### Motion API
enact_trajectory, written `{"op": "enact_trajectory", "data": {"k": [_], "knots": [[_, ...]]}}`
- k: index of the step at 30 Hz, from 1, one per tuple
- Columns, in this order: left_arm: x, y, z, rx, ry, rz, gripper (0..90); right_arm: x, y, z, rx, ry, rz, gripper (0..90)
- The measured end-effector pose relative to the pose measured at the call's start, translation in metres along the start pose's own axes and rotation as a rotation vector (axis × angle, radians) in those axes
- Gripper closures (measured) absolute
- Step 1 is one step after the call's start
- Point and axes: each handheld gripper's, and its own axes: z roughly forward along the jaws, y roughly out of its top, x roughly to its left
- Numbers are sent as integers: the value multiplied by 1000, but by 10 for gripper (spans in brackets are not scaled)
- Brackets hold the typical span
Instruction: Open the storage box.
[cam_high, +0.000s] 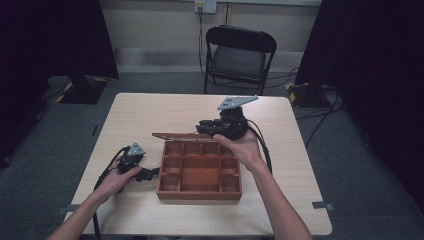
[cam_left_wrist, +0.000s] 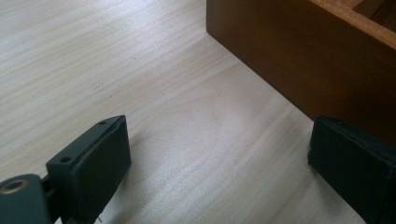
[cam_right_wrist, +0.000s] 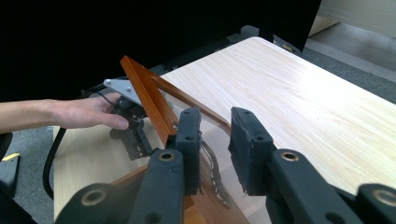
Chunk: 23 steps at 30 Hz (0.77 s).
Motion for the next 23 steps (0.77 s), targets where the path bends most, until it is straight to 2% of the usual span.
{"op": "enact_trajectory", "data": {"k": [23], "knots": [[0, 0, 0, -2, -4, 1, 51, 1, 0, 0, 6, -3, -3, 737]]}}
